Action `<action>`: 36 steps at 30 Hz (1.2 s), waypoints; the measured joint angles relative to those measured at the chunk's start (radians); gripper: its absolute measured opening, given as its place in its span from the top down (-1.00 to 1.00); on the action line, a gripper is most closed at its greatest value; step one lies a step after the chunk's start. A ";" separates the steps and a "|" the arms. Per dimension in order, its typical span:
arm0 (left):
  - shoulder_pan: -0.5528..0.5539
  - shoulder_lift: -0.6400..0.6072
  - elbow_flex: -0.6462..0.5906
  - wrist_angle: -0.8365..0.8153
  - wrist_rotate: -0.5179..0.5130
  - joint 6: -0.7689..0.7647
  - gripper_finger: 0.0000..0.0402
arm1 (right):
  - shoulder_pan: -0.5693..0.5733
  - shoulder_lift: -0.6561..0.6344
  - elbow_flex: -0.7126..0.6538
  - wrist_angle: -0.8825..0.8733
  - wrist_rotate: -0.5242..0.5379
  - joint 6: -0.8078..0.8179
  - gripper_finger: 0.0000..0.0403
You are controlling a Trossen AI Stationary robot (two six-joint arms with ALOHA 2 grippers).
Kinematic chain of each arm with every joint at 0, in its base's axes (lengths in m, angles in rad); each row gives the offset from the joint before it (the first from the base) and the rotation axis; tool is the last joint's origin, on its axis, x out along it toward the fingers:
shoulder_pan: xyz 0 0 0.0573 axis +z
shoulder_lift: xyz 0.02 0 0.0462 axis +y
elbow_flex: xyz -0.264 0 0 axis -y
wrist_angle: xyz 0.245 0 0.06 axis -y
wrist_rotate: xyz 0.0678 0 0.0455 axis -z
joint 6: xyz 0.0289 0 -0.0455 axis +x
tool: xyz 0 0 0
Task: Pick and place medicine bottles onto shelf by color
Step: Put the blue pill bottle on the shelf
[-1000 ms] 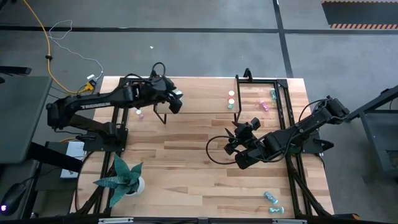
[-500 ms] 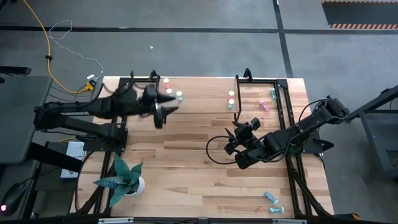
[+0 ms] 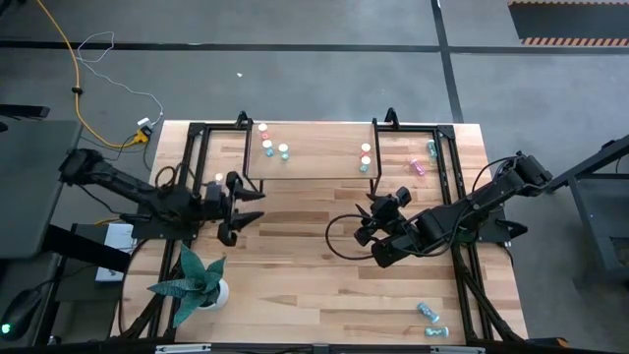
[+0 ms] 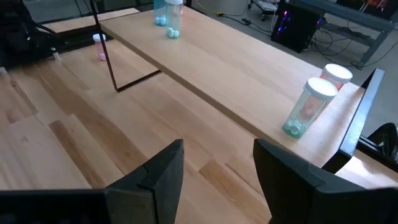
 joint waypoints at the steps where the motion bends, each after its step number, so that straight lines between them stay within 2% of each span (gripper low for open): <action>1: -0.013 0.000 -0.009 0.006 -0.013 0.004 -0.12 | 0.000 0.000 0.000 0.001 -0.003 0.000 0.08; 5: -0.048 0.001 -0.014 0.005 -0.028 0.025 -0.12 | 0.000 0.000 0.000 0.002 -0.016 -0.008 0.08; 10: -0.072 0.001 -0.014 0.012 -0.028 0.052 -0.12 | 0.008 0.000 0.000 0.004 -0.084 -0.055 0.08; 32: -0.077 0.000 -0.013 0.021 -0.023 0.008 -0.12 | 0.065 0.000 0.000 0.060 -0.130 -0.068 0.08; 34: -0.076 0.000 -0.012 0.027 -0.023 -0.001 -0.12 | 0.088 0.000 0.000 0.061 -0.174 -0.060 0.08; 36: -0.074 0.000 -0.008 0.026 -0.024 0.009 -0.12 | 0.114 -0.002 0.000 0.059 -0.262 -0.033 0.08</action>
